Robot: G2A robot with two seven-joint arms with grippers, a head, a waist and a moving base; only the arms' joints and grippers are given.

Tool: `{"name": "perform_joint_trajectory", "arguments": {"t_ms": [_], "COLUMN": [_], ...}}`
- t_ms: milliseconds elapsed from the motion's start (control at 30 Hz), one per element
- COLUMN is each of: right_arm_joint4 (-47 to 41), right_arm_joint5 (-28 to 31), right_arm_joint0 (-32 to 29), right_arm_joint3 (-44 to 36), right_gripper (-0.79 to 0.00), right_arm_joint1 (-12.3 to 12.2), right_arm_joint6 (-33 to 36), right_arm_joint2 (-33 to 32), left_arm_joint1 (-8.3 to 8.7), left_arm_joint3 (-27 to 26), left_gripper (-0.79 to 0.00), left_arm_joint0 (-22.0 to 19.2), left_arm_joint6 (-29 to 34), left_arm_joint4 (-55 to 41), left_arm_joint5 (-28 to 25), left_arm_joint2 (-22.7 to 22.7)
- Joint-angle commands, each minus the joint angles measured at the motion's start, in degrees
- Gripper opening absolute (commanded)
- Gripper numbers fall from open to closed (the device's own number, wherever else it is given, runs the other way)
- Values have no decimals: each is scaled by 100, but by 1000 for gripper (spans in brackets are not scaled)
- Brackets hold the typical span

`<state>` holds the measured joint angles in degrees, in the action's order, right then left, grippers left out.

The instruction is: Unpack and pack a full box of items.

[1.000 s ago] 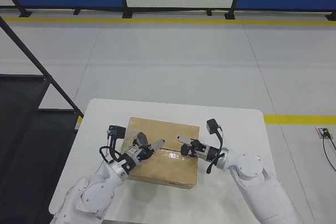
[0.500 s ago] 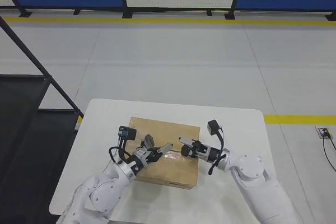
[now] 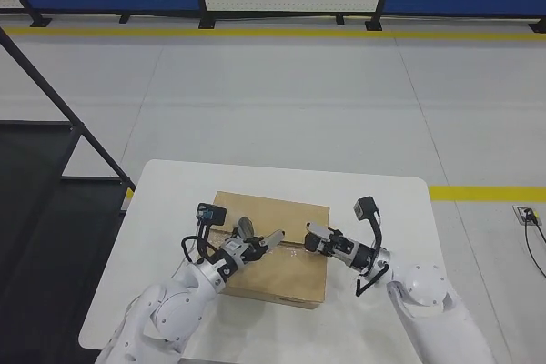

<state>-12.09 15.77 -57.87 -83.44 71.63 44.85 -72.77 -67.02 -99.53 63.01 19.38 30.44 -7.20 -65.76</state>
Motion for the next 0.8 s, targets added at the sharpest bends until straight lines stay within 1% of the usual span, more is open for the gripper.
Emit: {"name": "perform_joint_trajectory", "arguments": {"t_ms": [0,133,333,767], "right_arm_joint4": [-4,16,-37,-141], "right_arm_joint5": [134,74,38,124], "right_arm_joint0": [-168,-333,-405,-497], "right_arm_joint3": [-175,-342,-321,-223], "right_gripper": [0,0,0,0], "right_arm_joint1": [-31,-77,-113,-161], "right_arm_joint6": [-42,-37,9,57], "right_arm_joint2": [-142,-303,-395,-444], "left_arm_joint1": [-4,-10,-21,-84], "left_arm_joint3": [-21,-95,-202,-179], "left_gripper": [0,0,0,0], "left_arm_joint0": [8,21,18,-117], "left_arm_joint6": [-7,6,70,100], "left_arm_joint4": [16,50,191,589], "left_arm_joint5": [5,-5,-53,-29], "left_arm_joint2": [-20,-51,-25,193]}}
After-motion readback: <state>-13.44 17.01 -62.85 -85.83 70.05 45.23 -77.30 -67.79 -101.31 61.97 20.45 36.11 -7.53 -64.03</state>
